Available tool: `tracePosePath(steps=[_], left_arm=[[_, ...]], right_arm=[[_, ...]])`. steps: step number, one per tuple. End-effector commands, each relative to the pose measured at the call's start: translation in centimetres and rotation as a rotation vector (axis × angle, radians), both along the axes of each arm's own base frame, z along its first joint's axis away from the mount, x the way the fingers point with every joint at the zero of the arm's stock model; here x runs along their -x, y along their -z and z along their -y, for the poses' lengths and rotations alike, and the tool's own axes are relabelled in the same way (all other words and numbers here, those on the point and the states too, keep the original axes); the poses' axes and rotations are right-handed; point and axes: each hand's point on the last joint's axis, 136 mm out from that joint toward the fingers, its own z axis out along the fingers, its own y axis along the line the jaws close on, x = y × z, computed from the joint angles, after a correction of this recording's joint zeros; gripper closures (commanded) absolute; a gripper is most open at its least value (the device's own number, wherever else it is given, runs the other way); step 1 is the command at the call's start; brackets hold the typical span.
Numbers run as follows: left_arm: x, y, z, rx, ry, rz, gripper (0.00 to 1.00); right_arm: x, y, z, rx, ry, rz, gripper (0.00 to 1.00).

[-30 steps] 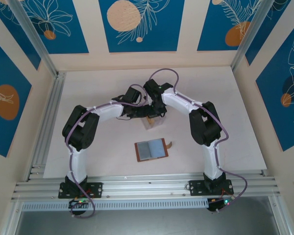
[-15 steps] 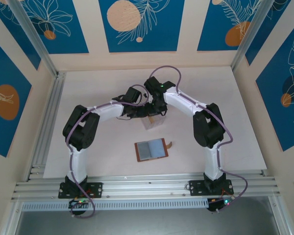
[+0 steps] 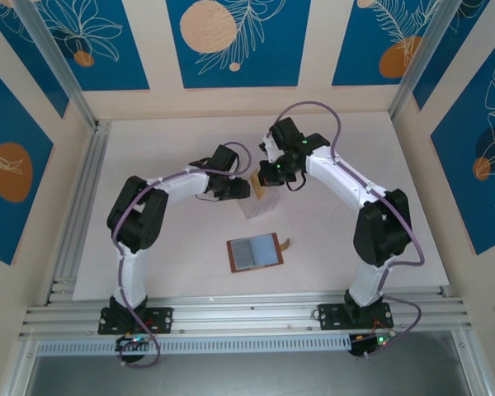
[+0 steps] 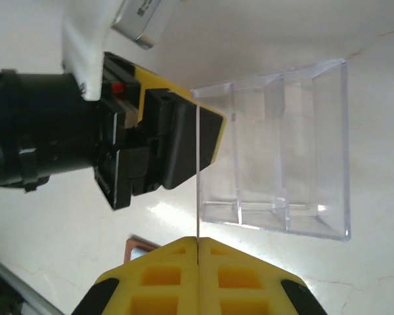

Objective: Put the credit cards into the card holder
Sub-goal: Pick up the credit card from the storage box, then insert the credit card into the card slot.

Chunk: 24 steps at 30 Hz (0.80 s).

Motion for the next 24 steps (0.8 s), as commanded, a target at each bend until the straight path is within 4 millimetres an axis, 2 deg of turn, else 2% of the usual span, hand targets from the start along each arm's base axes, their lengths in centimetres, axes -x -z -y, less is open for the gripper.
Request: tracePosePath(steps=[1, 5, 9, 13, 18, 21, 24], left_arm=[[0.1, -5.0, 0.3, 0.098, 0.023, 0.03, 0.49], [2.0, -7.9, -0.2, 0.132, 0.062, 0.065, 0.41], [5.1, -8.9, -1.3, 0.146, 0.095, 0.07, 0.36], [9.1, -8.6, -2.7, 0.122, 0.118, 0.064, 0.31], [14.1, -6.8, -4.2, 0.072, 0.134, 0.029, 0.26], [16.4, -5.2, -4.4, 0.03, 0.15, 0.003, 0.23], [17.9, -3.7, -3.7, 0.014, 0.166, -0.027, 0.22]], right_arm=[[1.9, -0.9, -0.1, -0.093, -0.004, -0.032, 1.0], [3.3, -0.8, 0.9, -0.133, 0.016, -0.036, 1.0], [4.7, -0.6, 1.6, -0.171, 0.033, -0.037, 1.0], [6.3, -0.3, 1.8, -0.218, 0.039, -0.039, 1.0], [7.9, 0.7, 1.8, -0.271, 0.043, -0.06, 1.0], [8.7, 1.5, 1.4, -0.301, 0.046, -0.07, 1.0], [9.3, 2.3, 1.0, -0.323, 0.048, -0.074, 1.0]])
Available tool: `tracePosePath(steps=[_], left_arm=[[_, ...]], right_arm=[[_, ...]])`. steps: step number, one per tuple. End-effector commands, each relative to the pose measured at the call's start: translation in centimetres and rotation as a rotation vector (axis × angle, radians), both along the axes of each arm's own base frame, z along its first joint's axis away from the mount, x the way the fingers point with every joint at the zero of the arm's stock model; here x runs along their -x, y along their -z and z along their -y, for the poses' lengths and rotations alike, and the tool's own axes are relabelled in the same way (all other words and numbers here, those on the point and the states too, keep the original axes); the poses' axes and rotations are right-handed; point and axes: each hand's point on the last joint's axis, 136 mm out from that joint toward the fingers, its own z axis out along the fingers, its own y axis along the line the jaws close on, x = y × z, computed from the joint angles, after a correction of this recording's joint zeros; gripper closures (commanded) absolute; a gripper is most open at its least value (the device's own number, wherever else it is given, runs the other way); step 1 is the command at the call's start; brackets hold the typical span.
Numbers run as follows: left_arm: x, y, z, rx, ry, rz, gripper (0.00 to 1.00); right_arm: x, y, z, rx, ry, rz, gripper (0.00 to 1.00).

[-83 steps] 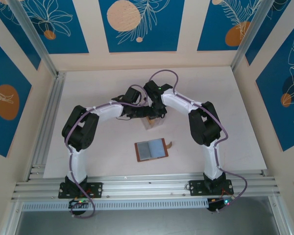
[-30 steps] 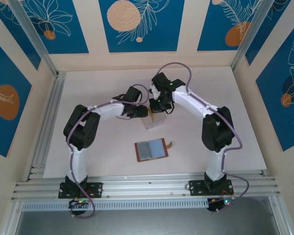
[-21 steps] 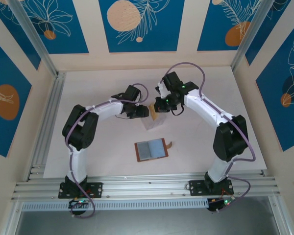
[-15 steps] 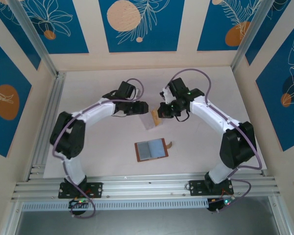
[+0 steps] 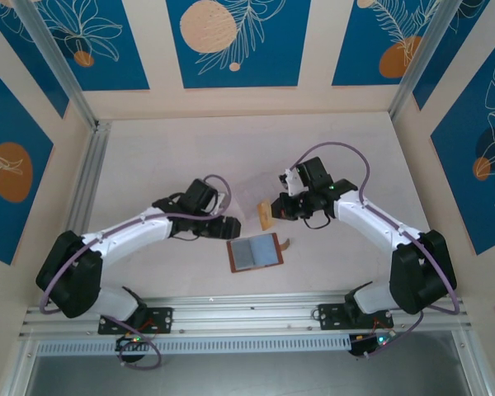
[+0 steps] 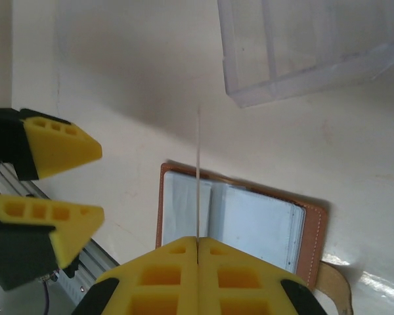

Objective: Put the credit cards into the card holder
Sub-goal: Insert the credit card into the card slot.

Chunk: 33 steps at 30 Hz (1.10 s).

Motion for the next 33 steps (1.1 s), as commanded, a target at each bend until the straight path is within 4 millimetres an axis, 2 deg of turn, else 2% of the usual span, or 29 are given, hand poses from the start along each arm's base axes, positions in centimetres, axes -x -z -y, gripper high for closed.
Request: tracePosePath(steps=[1, 7, 16, 24, 33], left_arm=[[1.2, 1.4, 0.2, -0.043, -0.006, -0.021, 0.22], [2.1, 3.3, 0.9, -0.109, 0.0, -0.035, 0.21], [2.5, 5.1, -0.6, -0.247, -0.024, -0.008, 0.26], [2.6, 7.1, 0.1, -0.33, 0.004, -0.005, 0.29], [3.7, 9.2, -0.8, -0.408, -0.004, -0.024, 0.37]], right_arm=[[0.6, -0.5, -1.4, -0.093, -0.008, 0.009, 1.0], [1.7, 1.7, -2.6, -0.114, -0.018, -0.017, 1.0], [2.0, 3.4, -2.9, -0.125, -0.014, -0.043, 1.0], [3.2, 5.4, -2.3, -0.092, 0.0, -0.069, 1.0], [4.1, 7.2, -1.7, -0.081, 0.014, -0.093, 1.0]])
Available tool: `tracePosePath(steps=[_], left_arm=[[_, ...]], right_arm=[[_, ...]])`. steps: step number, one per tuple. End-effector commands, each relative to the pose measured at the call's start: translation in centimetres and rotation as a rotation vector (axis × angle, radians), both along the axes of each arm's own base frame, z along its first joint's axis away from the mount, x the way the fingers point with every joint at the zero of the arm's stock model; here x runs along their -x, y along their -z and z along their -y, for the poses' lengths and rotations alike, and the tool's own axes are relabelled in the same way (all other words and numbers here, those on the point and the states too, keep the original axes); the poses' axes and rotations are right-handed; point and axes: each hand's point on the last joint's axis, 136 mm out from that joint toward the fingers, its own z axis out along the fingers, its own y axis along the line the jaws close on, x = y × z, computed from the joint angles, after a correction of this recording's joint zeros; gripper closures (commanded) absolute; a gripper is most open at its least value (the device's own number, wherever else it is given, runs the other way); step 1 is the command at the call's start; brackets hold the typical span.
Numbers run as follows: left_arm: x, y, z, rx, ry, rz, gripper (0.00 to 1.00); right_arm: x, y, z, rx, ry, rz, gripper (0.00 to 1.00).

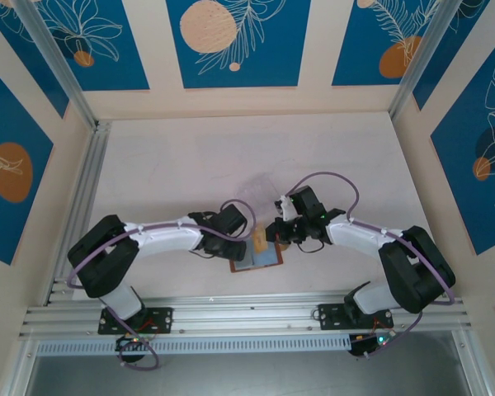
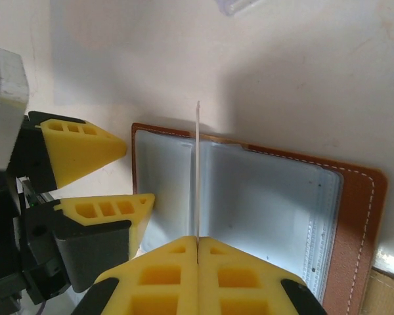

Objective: Put the credit cards into the card holder
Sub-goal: Insert the credit card into the card slot.

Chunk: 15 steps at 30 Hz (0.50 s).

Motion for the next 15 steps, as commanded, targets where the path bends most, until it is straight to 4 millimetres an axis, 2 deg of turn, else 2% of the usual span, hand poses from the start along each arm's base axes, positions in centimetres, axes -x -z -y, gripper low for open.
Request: tracePosePath(steps=[1, 15], left_arm=[[1.4, 2.4, -1.7, -0.094, -0.01, -0.035, 0.38], [2.5, 3.0, -2.5, -0.106, -0.038, -0.044, 0.43]], right_arm=[[0.3, 0.6, -0.1, -0.011, 0.003, -0.009, 1.0], [0.7, 1.1, -0.8, -0.111, 0.031, -0.016, 1.0]])
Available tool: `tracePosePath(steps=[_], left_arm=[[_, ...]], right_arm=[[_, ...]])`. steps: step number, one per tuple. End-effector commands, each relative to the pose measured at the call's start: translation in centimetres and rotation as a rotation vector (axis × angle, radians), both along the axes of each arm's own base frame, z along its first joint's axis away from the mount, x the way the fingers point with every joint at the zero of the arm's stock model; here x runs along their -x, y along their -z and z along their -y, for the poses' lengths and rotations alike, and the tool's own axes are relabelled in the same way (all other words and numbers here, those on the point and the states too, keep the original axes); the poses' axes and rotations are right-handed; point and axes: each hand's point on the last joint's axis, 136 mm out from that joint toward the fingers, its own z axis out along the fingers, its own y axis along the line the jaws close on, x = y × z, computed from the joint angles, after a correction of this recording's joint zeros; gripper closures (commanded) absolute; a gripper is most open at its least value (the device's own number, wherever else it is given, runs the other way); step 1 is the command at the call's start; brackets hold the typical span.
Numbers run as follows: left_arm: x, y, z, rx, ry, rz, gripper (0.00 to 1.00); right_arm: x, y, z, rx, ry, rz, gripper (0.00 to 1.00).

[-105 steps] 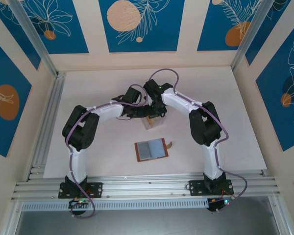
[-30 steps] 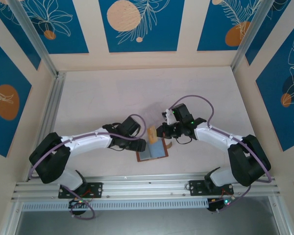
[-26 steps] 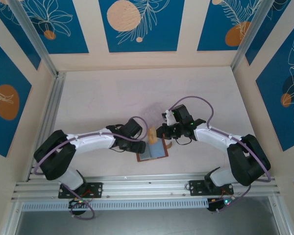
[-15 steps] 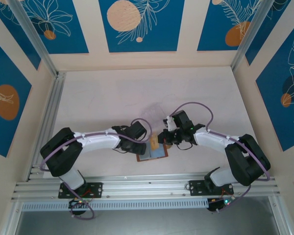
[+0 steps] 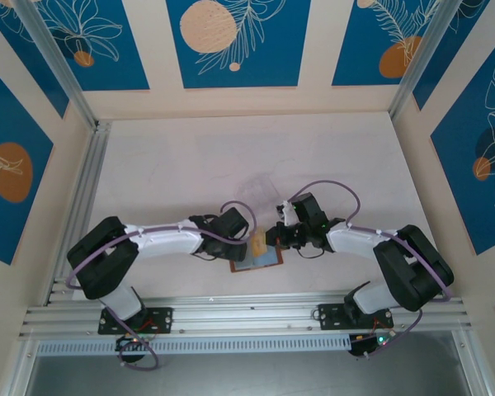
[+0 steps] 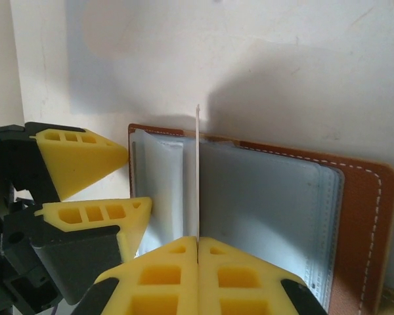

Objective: Put the credit cards into the card holder
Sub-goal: Insert the credit card into the card slot.

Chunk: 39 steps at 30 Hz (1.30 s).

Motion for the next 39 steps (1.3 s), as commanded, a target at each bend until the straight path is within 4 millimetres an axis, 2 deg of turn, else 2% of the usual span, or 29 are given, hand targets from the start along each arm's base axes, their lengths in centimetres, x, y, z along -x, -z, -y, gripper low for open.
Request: tracePosePath(steps=[1, 7, 21, 35, 39], left_arm=[[2.5, 2.9, -2.9, -0.123, -0.005, -0.074, 0.43], [2.6, 2.6, -3.2, -0.113, -0.013, -0.068, 0.47], [3.0, 2.2, -0.5, -0.006, 0.013, -0.065, 0.6], [3.2, 2.5, -0.7, -0.015, 0.004, -0.072, 0.62], [3.2, 2.5, -0.8, -0.02, 0.004, -0.071, 0.62]], right_arm=[[0.2, -0.3, -0.5, -0.038, -0.008, -0.004, 1.0], [0.2, -0.8, -0.2, -0.035, 0.003, 0.012, 1.0], [0.3, -1.5, 0.1, -0.057, 0.029, 0.038, 1.0], [0.5, 0.5, 0.8, -0.005, 0.048, 0.045, 1.0], [0.7, 0.8, 0.5, -0.022, 0.043, 0.031, 1.0]])
